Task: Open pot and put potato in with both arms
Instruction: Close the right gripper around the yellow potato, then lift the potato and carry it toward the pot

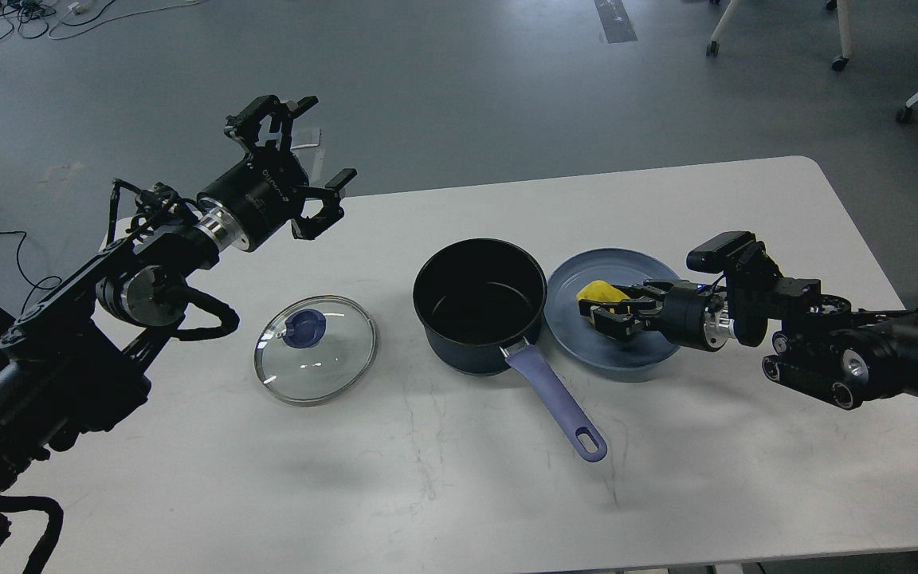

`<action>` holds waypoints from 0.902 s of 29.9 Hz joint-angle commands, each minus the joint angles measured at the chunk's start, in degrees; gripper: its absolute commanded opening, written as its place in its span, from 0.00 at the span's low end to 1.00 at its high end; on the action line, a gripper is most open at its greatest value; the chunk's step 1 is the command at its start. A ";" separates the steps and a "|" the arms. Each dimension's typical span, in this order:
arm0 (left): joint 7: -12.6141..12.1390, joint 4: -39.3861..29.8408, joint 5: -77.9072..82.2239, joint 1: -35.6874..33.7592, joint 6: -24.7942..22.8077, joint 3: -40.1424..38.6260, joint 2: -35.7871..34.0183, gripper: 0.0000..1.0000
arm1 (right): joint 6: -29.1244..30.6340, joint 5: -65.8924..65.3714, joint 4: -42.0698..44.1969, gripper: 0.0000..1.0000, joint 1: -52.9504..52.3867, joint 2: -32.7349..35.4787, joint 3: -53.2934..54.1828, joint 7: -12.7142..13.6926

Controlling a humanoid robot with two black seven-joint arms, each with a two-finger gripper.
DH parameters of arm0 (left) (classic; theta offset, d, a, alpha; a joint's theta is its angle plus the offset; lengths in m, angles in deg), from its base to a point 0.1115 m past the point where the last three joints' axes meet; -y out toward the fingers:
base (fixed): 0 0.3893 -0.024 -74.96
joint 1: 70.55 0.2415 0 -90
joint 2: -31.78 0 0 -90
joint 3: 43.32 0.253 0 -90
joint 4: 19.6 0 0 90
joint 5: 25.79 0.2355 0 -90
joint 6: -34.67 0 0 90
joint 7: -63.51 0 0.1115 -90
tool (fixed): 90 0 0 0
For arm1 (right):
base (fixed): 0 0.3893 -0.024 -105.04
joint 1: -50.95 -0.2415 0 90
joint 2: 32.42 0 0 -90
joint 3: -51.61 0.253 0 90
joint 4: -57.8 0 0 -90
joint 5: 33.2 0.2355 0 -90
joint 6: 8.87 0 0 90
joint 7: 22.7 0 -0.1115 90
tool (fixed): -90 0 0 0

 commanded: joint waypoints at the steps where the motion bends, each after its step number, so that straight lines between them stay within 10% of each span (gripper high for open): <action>1: 0.00 0.01 0.11 0.00 0.03 0.04 0.00 0.98 | -0.02 0.10 -0.08 0.48 -0.40 0.07 0.29 0.01; 27: -0.09 0.01 0.29 -0.09 0.03 0.12 0.00 0.98 | -1.77 0.37 -0.17 0.48 -22.45 -2.38 0.72 0.01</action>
